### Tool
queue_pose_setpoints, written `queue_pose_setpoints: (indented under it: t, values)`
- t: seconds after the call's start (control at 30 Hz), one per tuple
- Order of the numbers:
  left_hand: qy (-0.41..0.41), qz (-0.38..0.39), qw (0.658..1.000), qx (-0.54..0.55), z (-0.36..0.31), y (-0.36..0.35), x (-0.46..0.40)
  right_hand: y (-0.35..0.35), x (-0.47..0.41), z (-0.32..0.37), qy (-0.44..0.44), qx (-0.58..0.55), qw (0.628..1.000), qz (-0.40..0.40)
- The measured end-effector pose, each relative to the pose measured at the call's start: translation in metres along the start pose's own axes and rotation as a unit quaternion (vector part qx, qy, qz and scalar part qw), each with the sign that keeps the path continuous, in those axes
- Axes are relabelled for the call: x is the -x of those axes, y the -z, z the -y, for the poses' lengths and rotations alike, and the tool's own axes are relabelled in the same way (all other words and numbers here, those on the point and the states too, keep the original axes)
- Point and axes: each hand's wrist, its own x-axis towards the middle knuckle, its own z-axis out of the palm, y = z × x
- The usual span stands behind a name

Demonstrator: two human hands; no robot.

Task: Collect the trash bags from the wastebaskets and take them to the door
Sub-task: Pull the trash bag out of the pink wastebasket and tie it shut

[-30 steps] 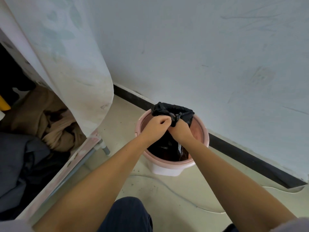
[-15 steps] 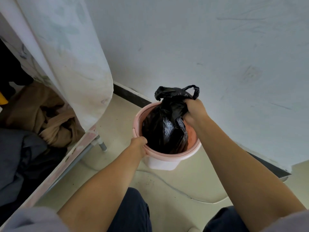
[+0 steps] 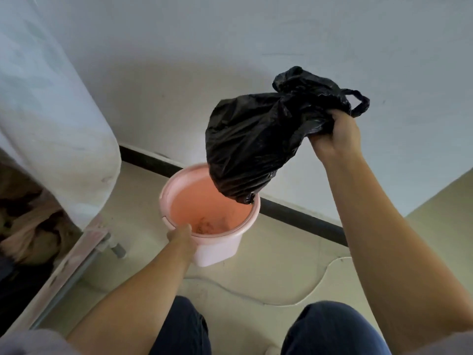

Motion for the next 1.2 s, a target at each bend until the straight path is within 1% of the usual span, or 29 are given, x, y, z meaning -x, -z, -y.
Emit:
queue_pose_setpoints:
  t: [0.13, 0.2, 0.3, 0.37, 0.47, 0.63, 0.73, 0.83, 0.9, 0.97, 1.03, 1.13, 1.2]
  values:
    - [-0.003, -0.011, 1.0, 0.021, 0.004, -0.011, 0.013, 0.014, 0.004, 0.036, 0.056, -0.056, 0.997, 0.0]
    - [0.005, -0.017, 0.999, 0.038, 0.009, -0.016, 0.016, 0.022, 0.005, 0.044, 0.061, -0.043, 0.997, 0.001]
    - [0.018, -0.024, 0.998, 0.063, 0.014, -0.025, 0.024, 0.043, 0.002, 0.038, 0.046, 0.059, 0.997, -0.014]
    - [0.026, -0.02, 0.996, 0.08, 0.015, -0.028, 0.03, 0.063, 0.0, 0.02, 0.024, 0.145, 0.988, -0.039]
    - [0.043, 0.001, 0.993, 0.106, 0.022, -0.033, 0.036, 0.109, 0.0, -0.013, -0.018, 0.265, 0.961, -0.08]
    - [0.035, 0.021, 0.993, 0.113, 0.035, -0.034, 0.032, 0.192, 0.002, -0.063, -0.084, 0.368, 0.916, -0.133]
    - [0.025, 0.001, 0.993, 0.117, 0.039, -0.036, 0.03, 0.228, 0.015, -0.084, -0.129, 0.436, 0.88, -0.136]
    - [0.018, -0.004, 0.993, 0.112, 0.042, -0.04, 0.034, 0.246, 0.033, -0.098, -0.158, 0.462, 0.864, -0.121]
    - [0.018, 0.003, 0.995, 0.103, 0.048, -0.043, 0.042, 0.25, 0.041, -0.104, -0.171, 0.475, 0.859, -0.086]
    - [0.028, 0.024, 0.996, 0.084, 0.059, -0.049, 0.055, 0.248, 0.046, -0.103, -0.173, 0.474, 0.861, -0.06]
    - [0.042, 0.061, 0.996, 0.045, 0.072, -0.058, 0.074, 0.245, 0.051, -0.099, -0.163, 0.471, 0.866, -0.046]
    - [0.069, 0.163, 0.984, -0.009, 0.091, -0.083, 0.104, 0.232, 0.057, -0.091, -0.137, 0.471, 0.871, 0.001]
    - [0.074, 0.234, 0.967, -0.072, 0.096, -0.105, 0.114, 0.229, 0.059, -0.083, -0.124, 0.489, 0.863, 0.043]
